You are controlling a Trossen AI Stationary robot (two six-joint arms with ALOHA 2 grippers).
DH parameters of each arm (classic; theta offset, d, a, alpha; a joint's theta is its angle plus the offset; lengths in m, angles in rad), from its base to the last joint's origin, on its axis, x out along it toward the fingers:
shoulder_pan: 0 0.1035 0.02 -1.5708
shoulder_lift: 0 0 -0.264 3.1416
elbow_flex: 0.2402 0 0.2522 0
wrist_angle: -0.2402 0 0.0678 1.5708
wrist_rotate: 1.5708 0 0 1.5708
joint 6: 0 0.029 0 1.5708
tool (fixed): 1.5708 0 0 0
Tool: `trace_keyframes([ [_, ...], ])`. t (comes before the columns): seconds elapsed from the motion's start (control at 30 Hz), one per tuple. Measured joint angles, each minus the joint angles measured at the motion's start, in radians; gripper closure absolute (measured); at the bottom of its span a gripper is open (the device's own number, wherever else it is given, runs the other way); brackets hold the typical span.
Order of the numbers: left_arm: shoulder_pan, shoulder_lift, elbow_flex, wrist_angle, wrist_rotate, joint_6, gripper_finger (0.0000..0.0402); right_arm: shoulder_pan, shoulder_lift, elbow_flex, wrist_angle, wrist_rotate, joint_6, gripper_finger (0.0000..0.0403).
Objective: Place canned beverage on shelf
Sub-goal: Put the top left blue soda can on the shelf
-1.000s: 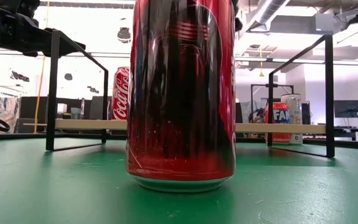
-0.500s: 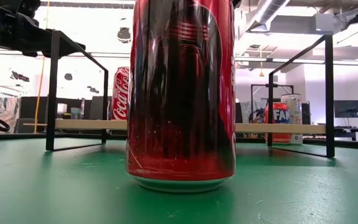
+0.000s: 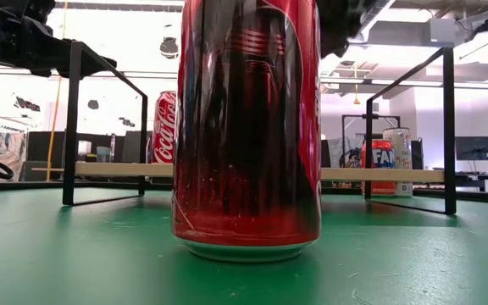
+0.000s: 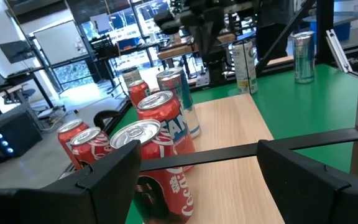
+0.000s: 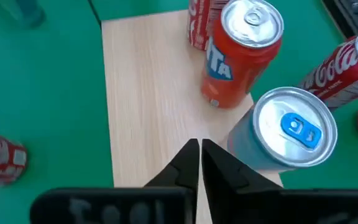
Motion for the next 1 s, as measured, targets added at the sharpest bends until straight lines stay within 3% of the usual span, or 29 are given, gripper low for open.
trace_keyframes([
  [0.2, 0.0, 0.0, 0.0, 0.003, 0.0, 0.0, 0.0095, -0.047, -0.008, -0.085, 0.111, -0.1, -0.008, 0.0387],
  [0.43, 0.0, 0.0, 0.0, 0.004, 0.0, 0.001, 0.0095, -0.076, 0.047, -0.083, 0.159, -0.099, -0.038, 0.037],
  [0.63, 0.0, 0.0, 0.0, 0.0, 0.0, 0.001, 0.0095, -0.106, 0.069, -0.087, 0.137, -0.1, -0.045, 0.0386],
  [1.0, 0.0, 0.0, 0.0, -0.003, 0.0, 0.001, 0.0095, -0.13, 0.067, -0.084, 0.152, -0.1, -0.065, 0.038],
])
